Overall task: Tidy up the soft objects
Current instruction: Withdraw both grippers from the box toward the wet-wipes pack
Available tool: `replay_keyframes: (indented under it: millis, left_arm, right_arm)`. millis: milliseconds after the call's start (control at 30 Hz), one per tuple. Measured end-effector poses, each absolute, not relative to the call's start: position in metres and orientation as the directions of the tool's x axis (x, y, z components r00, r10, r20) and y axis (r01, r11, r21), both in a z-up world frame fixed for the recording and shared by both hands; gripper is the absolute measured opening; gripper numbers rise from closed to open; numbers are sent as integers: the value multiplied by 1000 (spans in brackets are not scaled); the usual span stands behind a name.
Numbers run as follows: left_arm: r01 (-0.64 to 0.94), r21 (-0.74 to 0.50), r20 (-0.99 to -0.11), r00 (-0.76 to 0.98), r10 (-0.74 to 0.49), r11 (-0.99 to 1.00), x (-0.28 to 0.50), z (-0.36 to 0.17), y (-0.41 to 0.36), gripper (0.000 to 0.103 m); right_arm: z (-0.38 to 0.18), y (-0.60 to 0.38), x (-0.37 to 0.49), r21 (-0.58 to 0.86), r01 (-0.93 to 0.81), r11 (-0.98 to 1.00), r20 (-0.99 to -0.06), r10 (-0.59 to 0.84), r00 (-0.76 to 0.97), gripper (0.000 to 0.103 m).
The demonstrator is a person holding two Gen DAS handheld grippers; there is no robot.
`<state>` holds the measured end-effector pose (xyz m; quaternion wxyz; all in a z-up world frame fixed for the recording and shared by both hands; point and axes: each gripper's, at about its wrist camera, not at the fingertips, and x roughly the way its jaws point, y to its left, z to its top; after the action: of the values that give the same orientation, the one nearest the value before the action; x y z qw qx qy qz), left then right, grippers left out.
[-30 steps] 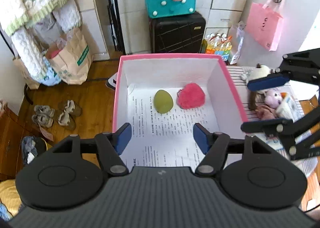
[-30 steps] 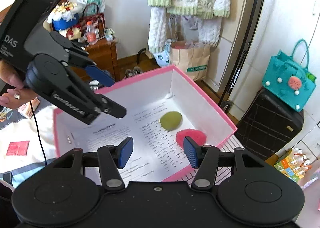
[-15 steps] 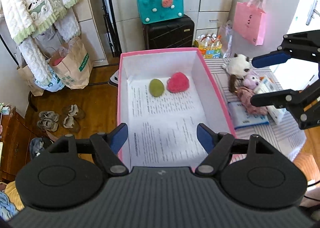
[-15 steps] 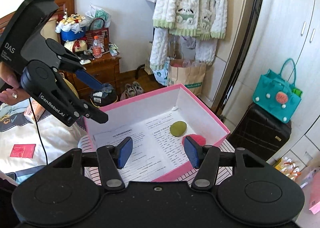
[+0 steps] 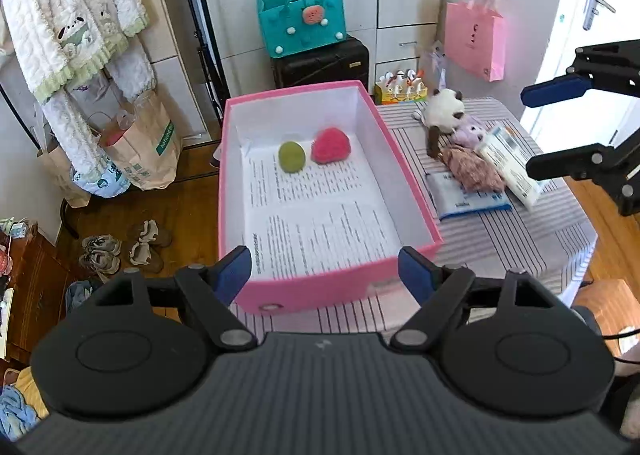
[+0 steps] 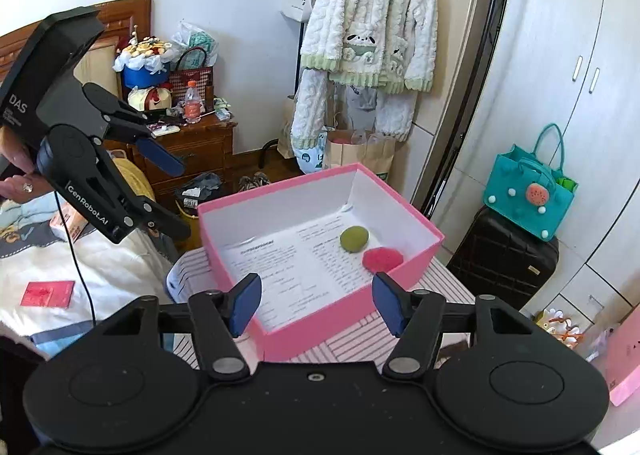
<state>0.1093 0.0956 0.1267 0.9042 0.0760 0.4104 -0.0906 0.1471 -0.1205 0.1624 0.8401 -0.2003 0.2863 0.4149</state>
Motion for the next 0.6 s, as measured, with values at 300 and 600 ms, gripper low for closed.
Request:
replay_keyframes:
  millis: [300, 600]
  left_arm:
    - [303, 55, -738, 654, -166, 951, 76, 115, 73, 85]
    - [344, 4, -672, 696, -252, 939, 45, 99, 49, 88]
  right_arm:
    - [140, -155, 118, -73, -780, 622, -647, 566, 511, 70]
    - [104, -193, 95, -31, -721, 692, -685, 511, 520, 77]
